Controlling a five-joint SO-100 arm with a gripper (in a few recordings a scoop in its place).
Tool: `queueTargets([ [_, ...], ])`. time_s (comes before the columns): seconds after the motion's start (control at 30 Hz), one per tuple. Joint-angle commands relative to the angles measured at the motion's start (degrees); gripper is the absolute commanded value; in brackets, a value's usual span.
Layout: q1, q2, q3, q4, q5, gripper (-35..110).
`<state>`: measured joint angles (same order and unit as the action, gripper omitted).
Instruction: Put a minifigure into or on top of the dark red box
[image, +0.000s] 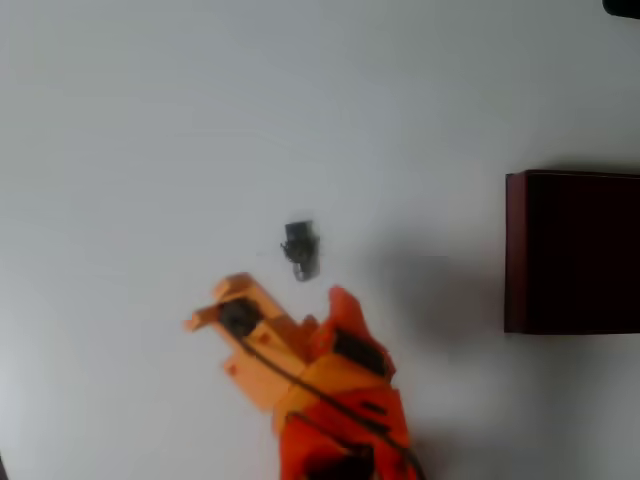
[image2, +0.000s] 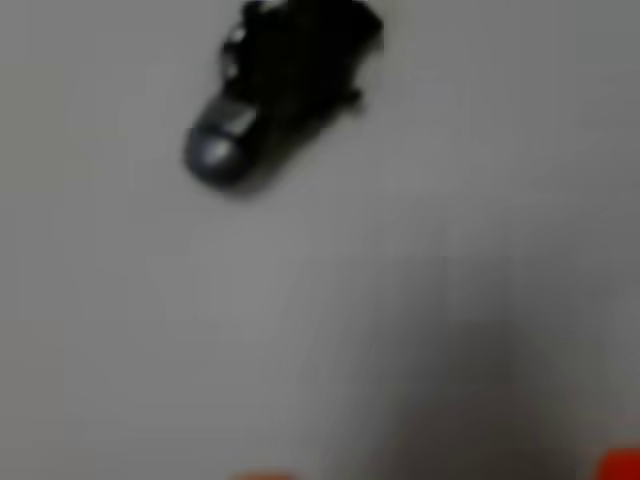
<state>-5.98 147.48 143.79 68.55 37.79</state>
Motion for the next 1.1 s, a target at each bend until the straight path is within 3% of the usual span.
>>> queueTargets([
  [0.0, 1.1, -9.8, -4.4, -0.7, 7.8, 17],
  [0.2, 0.4, -18.5, -5.5, -1.7, 21.5, 18],
  [0.53, -3.8, -32.6, -13.4, -1.9, 33.3, 18],
  [1.07, -4.7, -44.3, -20.7, -4.9, 38.0, 19],
])
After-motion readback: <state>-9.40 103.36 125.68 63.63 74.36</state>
